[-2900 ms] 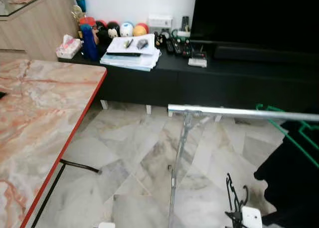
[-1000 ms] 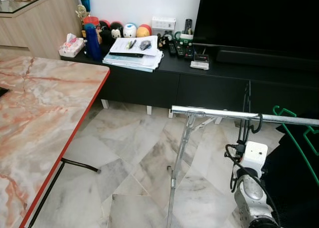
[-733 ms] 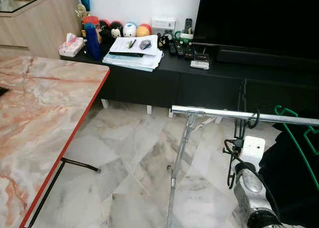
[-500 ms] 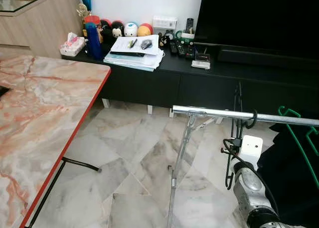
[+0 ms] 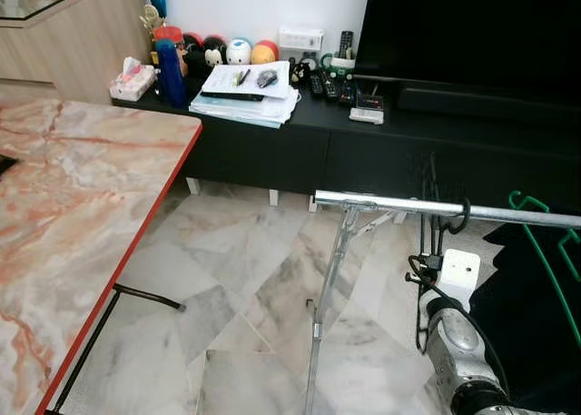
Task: Hang hanger
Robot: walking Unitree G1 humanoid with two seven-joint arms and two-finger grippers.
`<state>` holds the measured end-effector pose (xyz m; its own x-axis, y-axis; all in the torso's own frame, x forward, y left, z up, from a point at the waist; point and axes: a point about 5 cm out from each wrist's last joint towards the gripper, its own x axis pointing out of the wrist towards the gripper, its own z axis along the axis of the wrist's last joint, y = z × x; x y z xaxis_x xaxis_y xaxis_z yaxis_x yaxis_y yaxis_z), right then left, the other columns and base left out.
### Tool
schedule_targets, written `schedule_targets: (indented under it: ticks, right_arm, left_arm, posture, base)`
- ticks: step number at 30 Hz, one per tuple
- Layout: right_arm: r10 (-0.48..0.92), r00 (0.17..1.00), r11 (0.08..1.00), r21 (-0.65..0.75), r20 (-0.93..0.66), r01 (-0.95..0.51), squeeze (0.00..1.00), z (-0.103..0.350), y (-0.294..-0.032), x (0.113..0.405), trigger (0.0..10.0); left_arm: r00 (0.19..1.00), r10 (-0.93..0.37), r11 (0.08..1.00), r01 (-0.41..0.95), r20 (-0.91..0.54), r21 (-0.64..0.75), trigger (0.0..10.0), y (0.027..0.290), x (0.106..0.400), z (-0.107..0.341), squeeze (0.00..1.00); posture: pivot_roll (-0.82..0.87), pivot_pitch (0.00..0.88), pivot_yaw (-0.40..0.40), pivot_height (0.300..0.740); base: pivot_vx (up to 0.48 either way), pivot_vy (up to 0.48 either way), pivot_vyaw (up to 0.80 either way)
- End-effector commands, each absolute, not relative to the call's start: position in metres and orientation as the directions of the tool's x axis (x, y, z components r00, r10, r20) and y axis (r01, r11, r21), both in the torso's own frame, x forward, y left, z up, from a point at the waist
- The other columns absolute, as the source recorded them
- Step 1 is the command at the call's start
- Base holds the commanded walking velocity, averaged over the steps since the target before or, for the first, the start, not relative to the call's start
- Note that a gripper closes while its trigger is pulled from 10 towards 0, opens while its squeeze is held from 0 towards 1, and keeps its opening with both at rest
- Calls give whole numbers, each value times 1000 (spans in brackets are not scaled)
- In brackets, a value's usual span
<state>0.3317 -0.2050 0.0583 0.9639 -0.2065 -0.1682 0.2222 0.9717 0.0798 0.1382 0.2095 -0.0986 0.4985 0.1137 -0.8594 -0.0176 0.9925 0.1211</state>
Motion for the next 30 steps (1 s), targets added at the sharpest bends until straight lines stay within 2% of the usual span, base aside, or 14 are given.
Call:
schedule_targets:
  ticks: [1, 13, 16, 17, 18, 19, 20, 21, 26, 27, 28, 30]
  right_arm:
    - [-217, 961, 968, 90, -173, 235, 694, 54, -207, 328, 10000]
    - [-220, 969, 967, 104, -110, 231, 678, 60, -208, 327, 10000]
    - [-227, 972, 967, 101, -67, 233, 627, 63, -208, 326, 10000]
    - [-228, 972, 967, 99, -60, 233, 596, 64, -209, 325, 10000]
    - [-229, 972, 968, 97, -48, 233, 325, 65, -209, 325, 10000]
    - [-229, 972, 968, 97, -48, 233, 325, 65, -209, 325, 10000]
    - [-229, 973, 968, 94, -33, 232, 35, 66, -209, 323, 10000]
    - [-229, 973, 969, 92, -28, 230, 0, 66, -209, 323, 10000]
    - [-228, 974, 969, 92, -4, 227, 0, 67, -210, 320, 10000]
    - [-224, 974, 970, 97, 7, 223, 725, 68, -209, 319, 10000]
    - [-218, 976, 972, 98, 19, 216, 1000, 69, -209, 318, 10000]
    - [-215, 975, 973, 92, 52, 210, 1000, 72, -208, 315, 10000]
  left_arm:
    - [484, 32, 999, 16, -875, 46, 10000, 180, 138, -103, 0]
    - [499, 8, 999, 32, -867, 28, 10000, 150, 156, -99, 0]
    - [502, 1, 999, 37, -865, 23, 10000, 143, 160, -98, 0]
    - [502, 0, 999, 38, -865, 22, 10000, 141, 161, -97, 0]
    - [506, -5, 999, 41, -863, 18, 10000, 135, 165, -96, 0]
    - [506, -5, 999, 41, -863, 18, 10000, 135, 165, -96, 0]
    - [509, -10, 999, 44, -861, 14, 10000, 130, 168, -95, 0]
    - [509, -12, 999, 46, -860, 13, 10000, 128, 168, -94, 0]
    - [510, -19, 999, 51, -860, 9, 10000, 122, 171, -93, 0]
    - [508, -14, 999, 49, -862, 12, 10000, 127, 168, -94, 0]
    - [506, -11, 999, 48, -863, 15, 10000, 130, 167, -95, 0]
    - [504, -6, 999, 46, -864, 19, 10000, 134, 165, -96, 0]
  posture:
    - [48, 166, -55, 740]
    - [49, 167, -58, 740]
    - [47, 167, -59, 740]
    - [47, 167, -59, 740]
    - [47, 167, -59, 740]
    - [47, 167, -59, 740]
    - [47, 167, -59, 740]
    - [47, 167, -59, 740]
    - [42, 165, -60, 740]
    - [41, 163, -61, 740]
    - [43, 161, -61, 740]
    - [43, 160, -61, 740]
  base:
    - [0, 0, 0]
    - [0, 0, 0]
    - [0, 0, 0]
    - [0, 0, 0]
    - [0, 0, 0]
    - [0, 0, 0]
    - [0, 0, 0]
    - [0, 0, 0]
    - [0, 0, 0]
    - [0, 0, 0]
    - [0, 0, 0]
    - [0, 0, 0]
